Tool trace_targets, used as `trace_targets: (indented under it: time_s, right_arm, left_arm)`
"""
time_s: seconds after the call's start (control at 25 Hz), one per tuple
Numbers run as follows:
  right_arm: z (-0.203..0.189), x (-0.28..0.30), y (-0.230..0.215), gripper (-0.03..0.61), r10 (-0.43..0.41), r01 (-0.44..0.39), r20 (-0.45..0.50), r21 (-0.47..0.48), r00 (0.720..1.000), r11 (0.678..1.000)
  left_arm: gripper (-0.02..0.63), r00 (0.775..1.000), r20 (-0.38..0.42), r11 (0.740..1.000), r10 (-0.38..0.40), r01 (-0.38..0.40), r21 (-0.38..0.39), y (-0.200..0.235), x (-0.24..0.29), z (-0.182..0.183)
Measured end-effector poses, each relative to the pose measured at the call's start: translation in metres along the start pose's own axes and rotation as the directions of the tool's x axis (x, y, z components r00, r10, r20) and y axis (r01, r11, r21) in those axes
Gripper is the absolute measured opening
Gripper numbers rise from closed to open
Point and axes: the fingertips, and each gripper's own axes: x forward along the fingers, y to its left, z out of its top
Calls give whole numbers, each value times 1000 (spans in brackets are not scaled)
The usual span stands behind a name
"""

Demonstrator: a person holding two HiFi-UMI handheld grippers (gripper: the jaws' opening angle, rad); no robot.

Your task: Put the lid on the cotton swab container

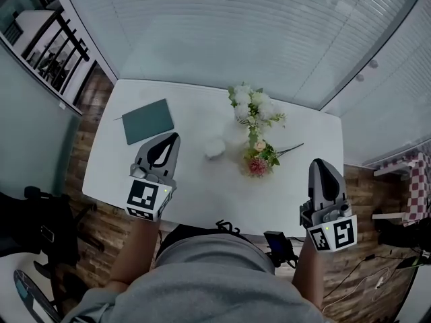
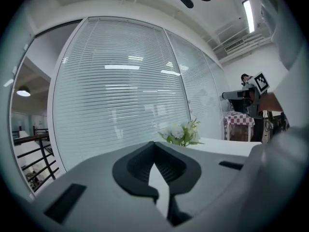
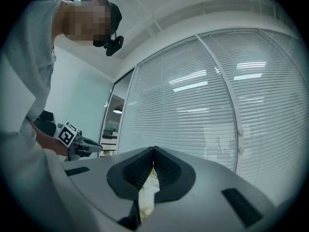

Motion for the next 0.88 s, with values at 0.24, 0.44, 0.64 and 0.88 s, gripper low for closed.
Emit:
trace_targets:
  time_s: [0.24, 0.44, 0.64, 0.88]
  right_arm:
    - [-1, 0, 1, 25, -15, 15, -2, -13, 1000, 1000]
    - [1, -2, 4, 25, -24, 24, -6, -16, 1000, 1000]
    - [1, -4, 5, 25, -25, 25, -3, -17, 1000, 1000]
    - [1, -7, 2, 25, -32, 32, -4, -7, 999, 999]
  left_arm:
    - [6, 1000, -7, 1000, -1, 1, -3, 0, 0, -2]
    - [6, 1000, -9, 1000, -6, 6, 0, 2, 0, -1]
    - [6, 1000, -9, 1000, -15, 15, 4, -1, 0, 0]
    - [6, 1000, -10, 1000, -20, 20, 9, -3, 2, 0]
